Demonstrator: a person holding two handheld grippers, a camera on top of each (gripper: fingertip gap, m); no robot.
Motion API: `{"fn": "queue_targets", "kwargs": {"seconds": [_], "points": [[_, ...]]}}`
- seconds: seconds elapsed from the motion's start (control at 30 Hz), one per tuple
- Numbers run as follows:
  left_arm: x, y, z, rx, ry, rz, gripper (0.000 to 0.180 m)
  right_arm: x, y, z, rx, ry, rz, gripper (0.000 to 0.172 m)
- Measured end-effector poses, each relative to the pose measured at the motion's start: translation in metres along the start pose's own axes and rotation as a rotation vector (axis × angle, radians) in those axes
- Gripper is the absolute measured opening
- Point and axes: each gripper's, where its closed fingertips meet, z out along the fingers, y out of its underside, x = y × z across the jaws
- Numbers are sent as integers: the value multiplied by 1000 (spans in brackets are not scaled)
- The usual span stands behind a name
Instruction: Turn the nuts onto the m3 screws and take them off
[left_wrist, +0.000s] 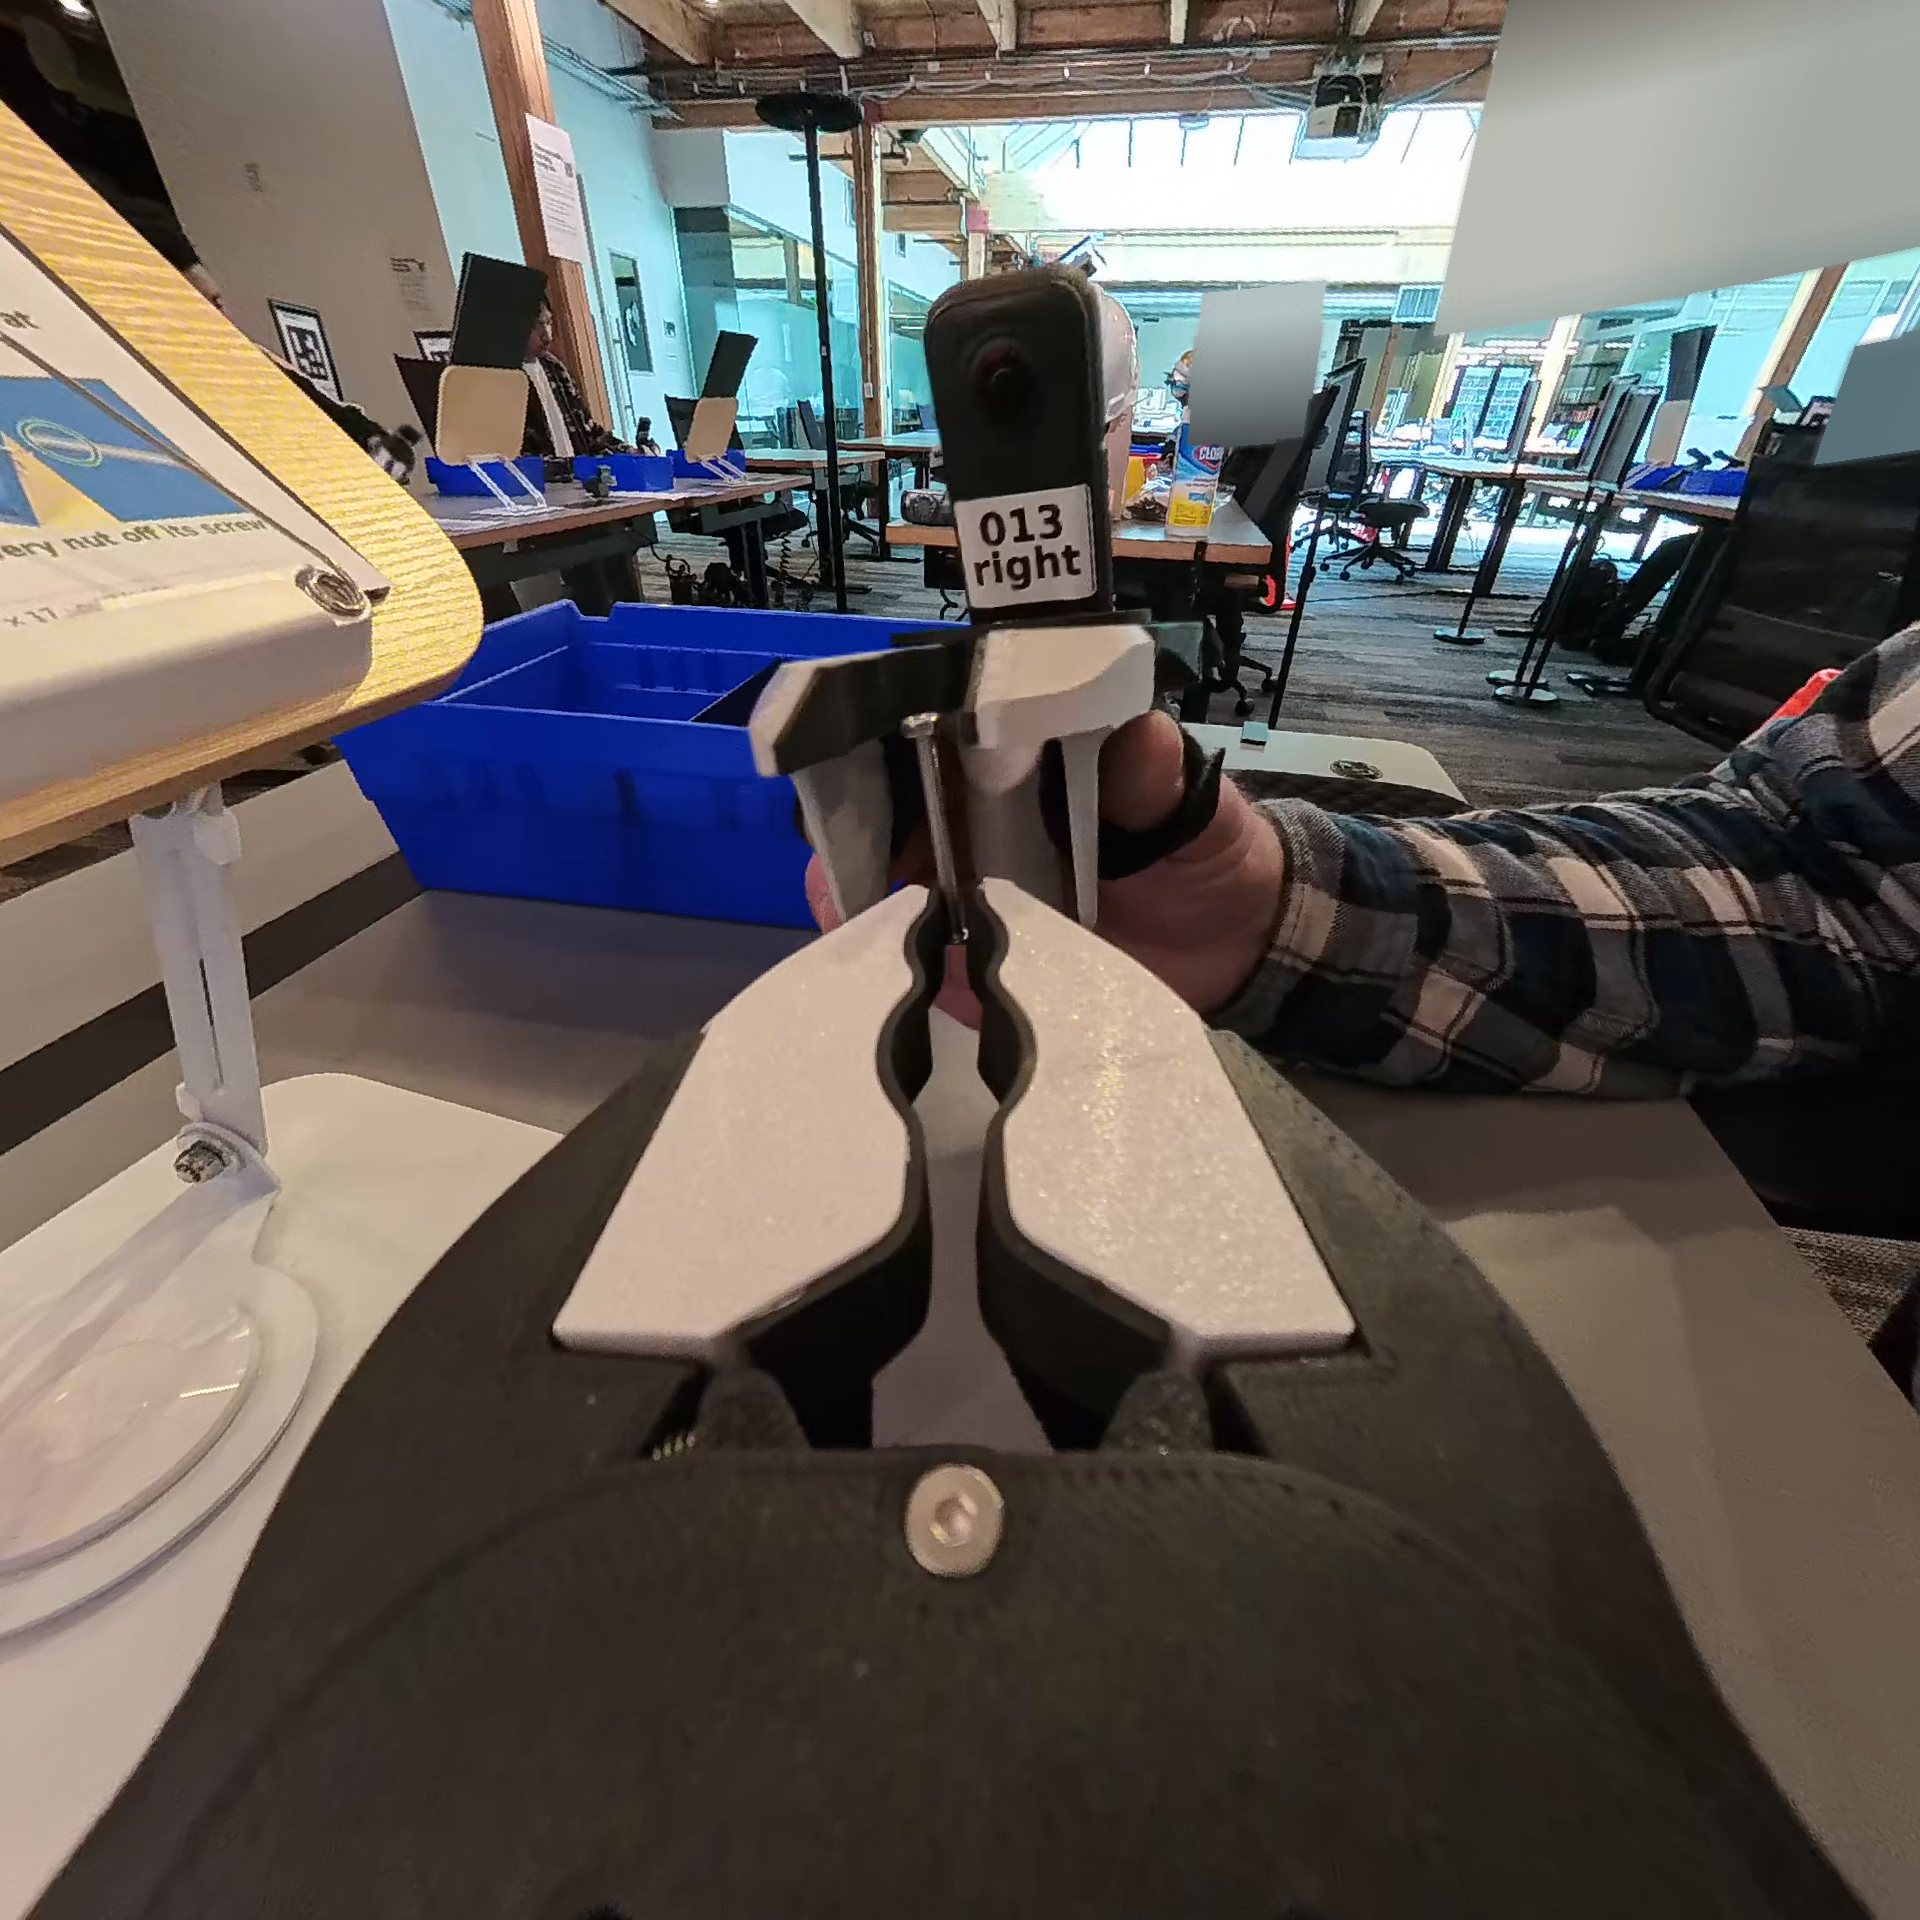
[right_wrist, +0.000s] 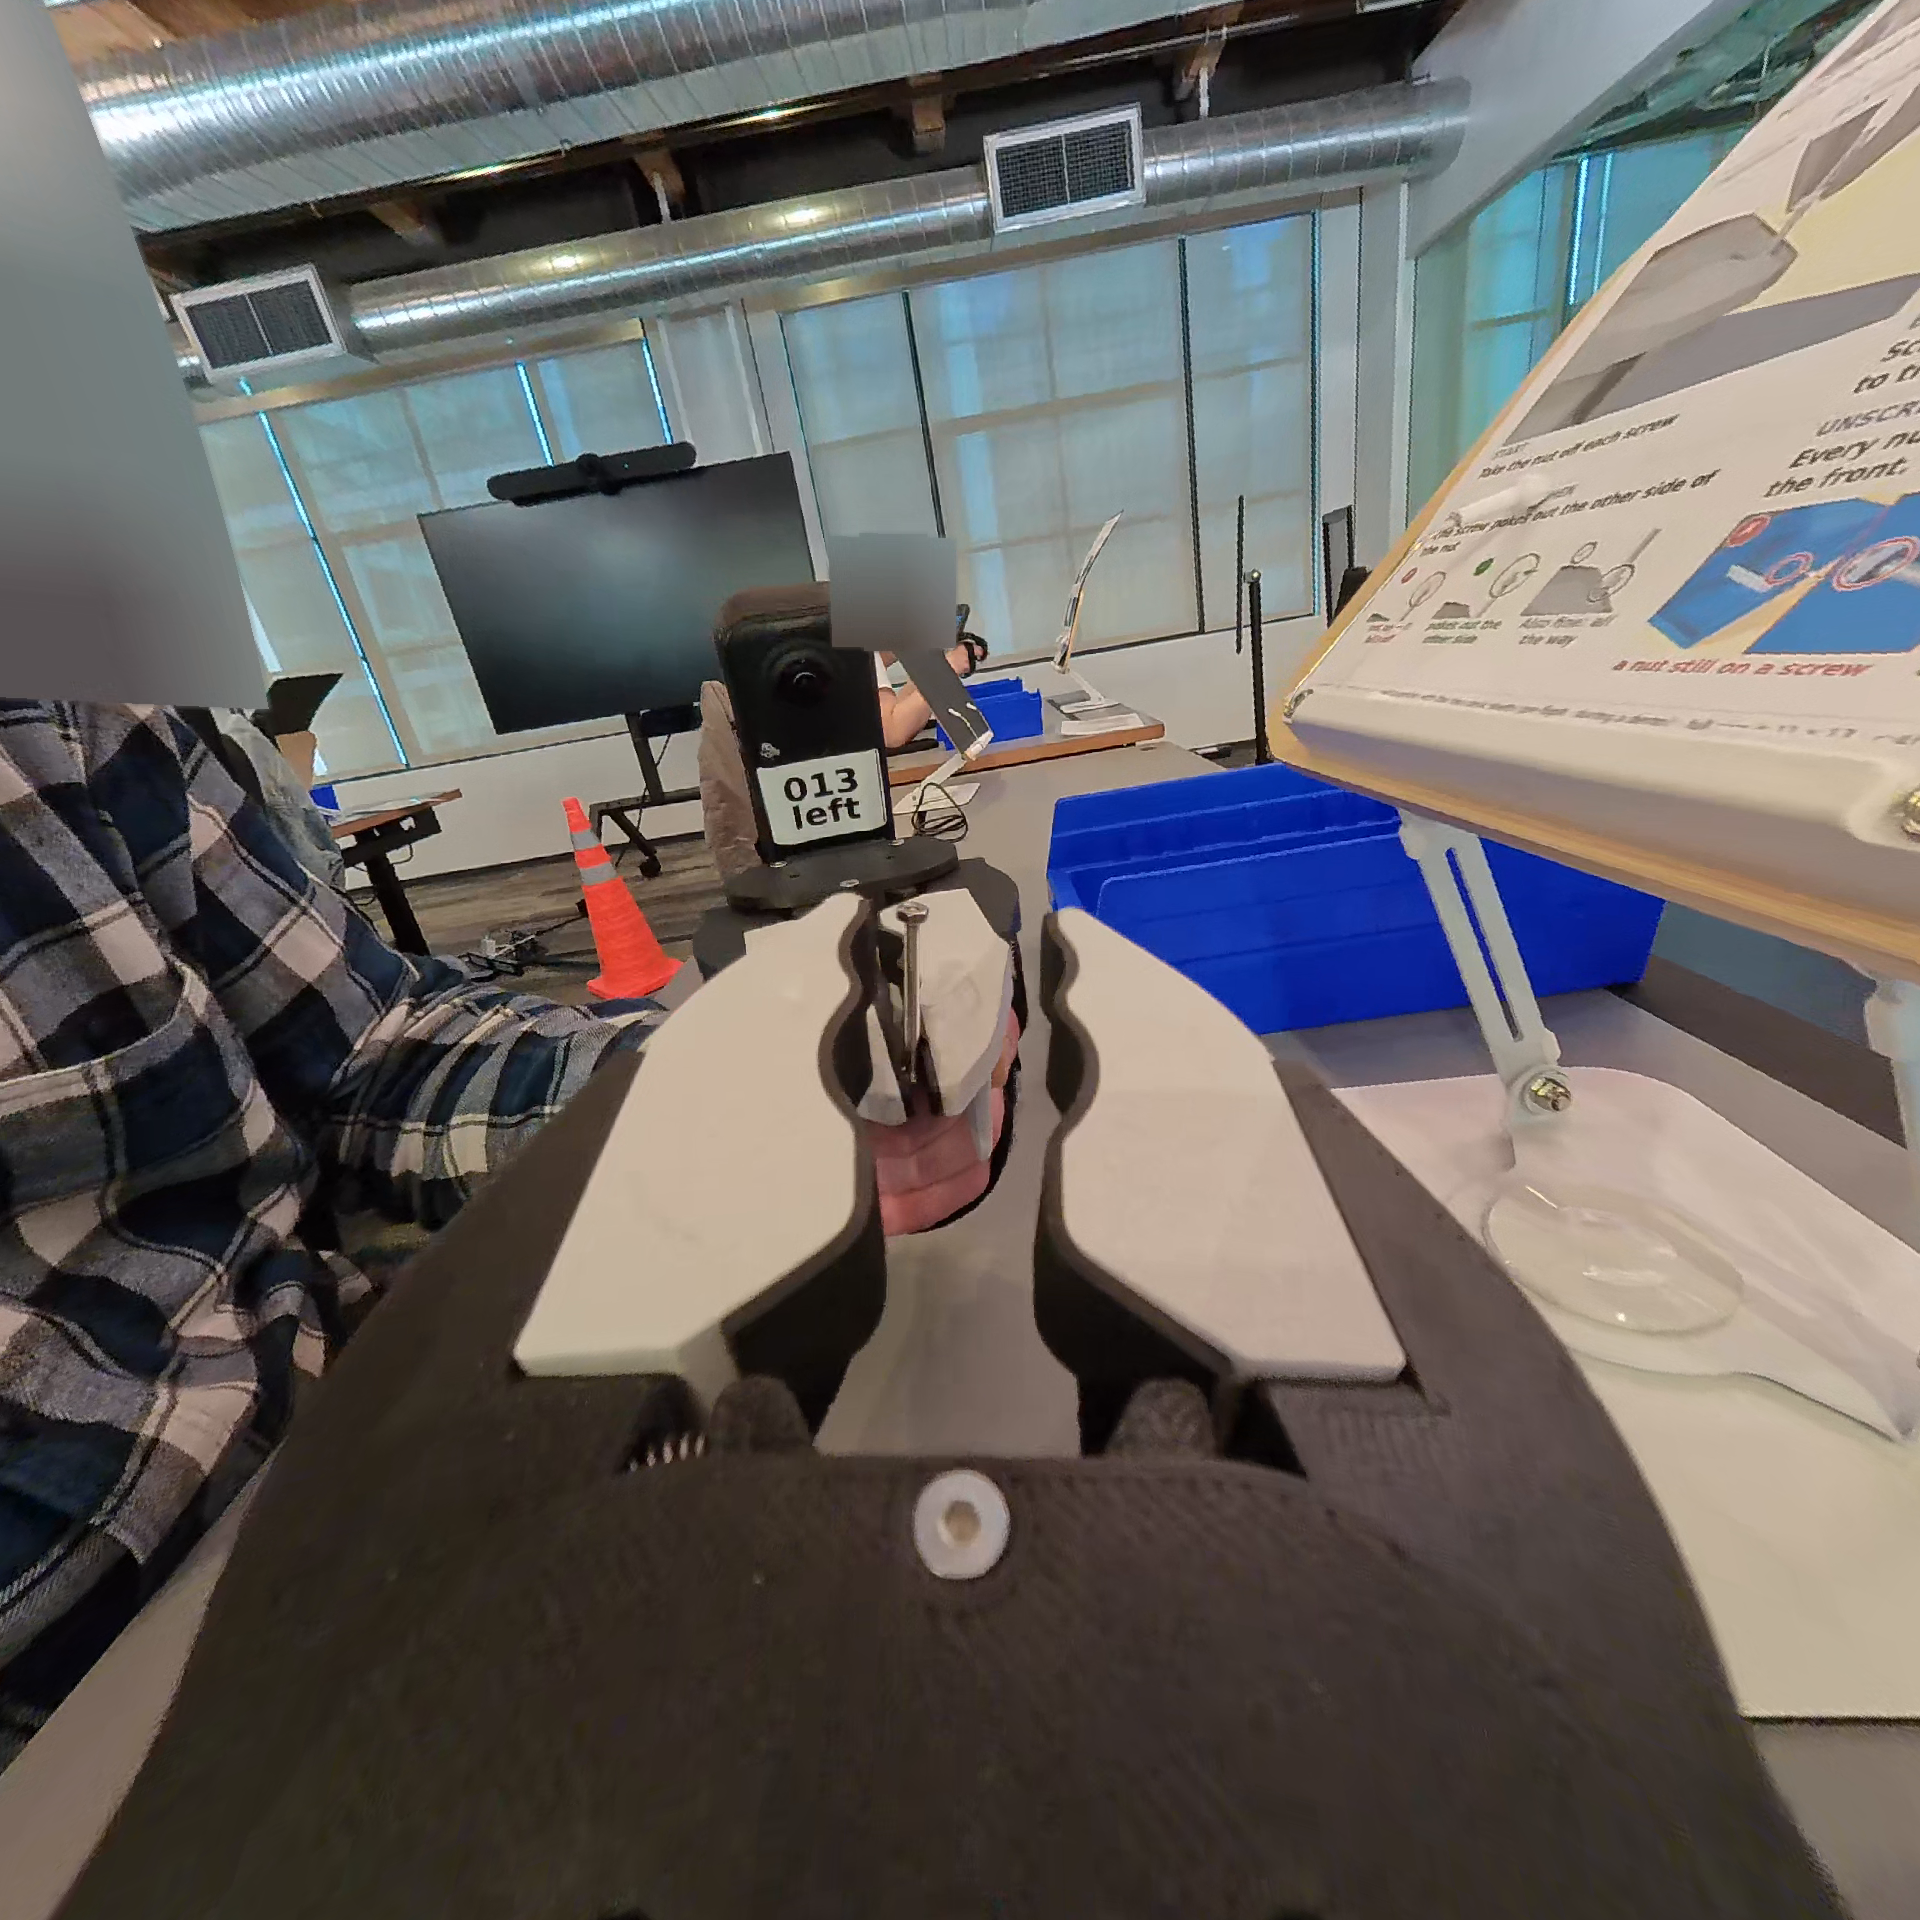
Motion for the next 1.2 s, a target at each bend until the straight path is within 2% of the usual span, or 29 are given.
{"fn": "queue_targets", "kwargs": {"seconds": [0.9,1.2], "points": [[-2,0,0,-11,-31,27,3,0,1,3,-11,14,0,24],[-5,2,0,-21,-55,37,3,-4,1,4,-22,12,-31,10]]}}
